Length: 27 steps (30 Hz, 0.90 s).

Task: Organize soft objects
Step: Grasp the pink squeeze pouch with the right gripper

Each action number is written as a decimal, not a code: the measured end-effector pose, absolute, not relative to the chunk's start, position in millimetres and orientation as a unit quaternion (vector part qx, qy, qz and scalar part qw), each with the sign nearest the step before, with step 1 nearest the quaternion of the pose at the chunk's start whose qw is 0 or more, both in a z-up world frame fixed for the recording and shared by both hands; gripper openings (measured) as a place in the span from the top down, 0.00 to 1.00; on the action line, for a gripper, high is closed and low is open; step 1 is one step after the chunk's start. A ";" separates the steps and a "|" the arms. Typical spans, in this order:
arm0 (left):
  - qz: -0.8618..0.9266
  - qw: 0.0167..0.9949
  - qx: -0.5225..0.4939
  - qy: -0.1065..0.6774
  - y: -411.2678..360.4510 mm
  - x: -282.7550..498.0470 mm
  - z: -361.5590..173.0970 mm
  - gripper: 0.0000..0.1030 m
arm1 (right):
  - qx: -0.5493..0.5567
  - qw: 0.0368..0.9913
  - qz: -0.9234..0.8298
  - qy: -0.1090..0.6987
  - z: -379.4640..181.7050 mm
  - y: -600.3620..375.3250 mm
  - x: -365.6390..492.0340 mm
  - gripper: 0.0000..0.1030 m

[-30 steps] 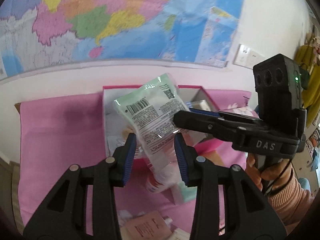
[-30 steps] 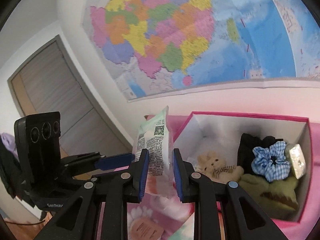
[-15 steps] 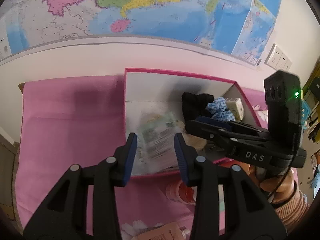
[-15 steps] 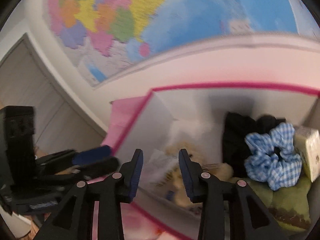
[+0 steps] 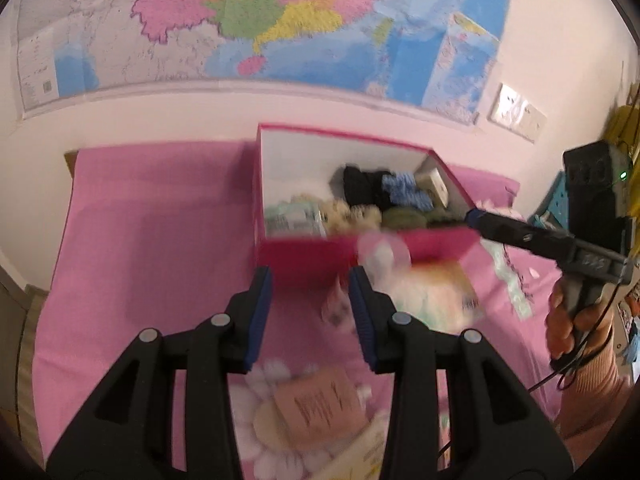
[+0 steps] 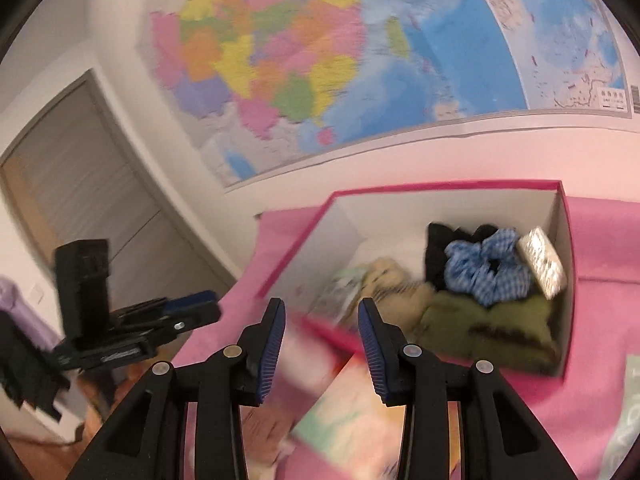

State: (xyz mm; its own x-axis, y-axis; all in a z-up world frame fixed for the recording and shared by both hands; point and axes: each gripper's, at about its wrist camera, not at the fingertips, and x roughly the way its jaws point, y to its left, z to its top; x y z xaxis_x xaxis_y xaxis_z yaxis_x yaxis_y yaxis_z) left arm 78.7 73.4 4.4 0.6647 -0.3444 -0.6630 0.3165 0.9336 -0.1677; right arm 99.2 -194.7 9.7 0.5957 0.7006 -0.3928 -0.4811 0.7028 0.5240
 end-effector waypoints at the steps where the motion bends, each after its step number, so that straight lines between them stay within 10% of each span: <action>1: -0.180 0.912 -0.016 0.369 72.8 74.4 0.9 0.60 | 0.180 0.872 0.348 0.295 11.0 -193.6 91.7 0.62; 27: -0.165 0.870 -0.018 0.464 80.8 26.2 -83.9 0.60 | 0.121 0.801 0.372 0.453 -93.6 -86.2 58.6 0.63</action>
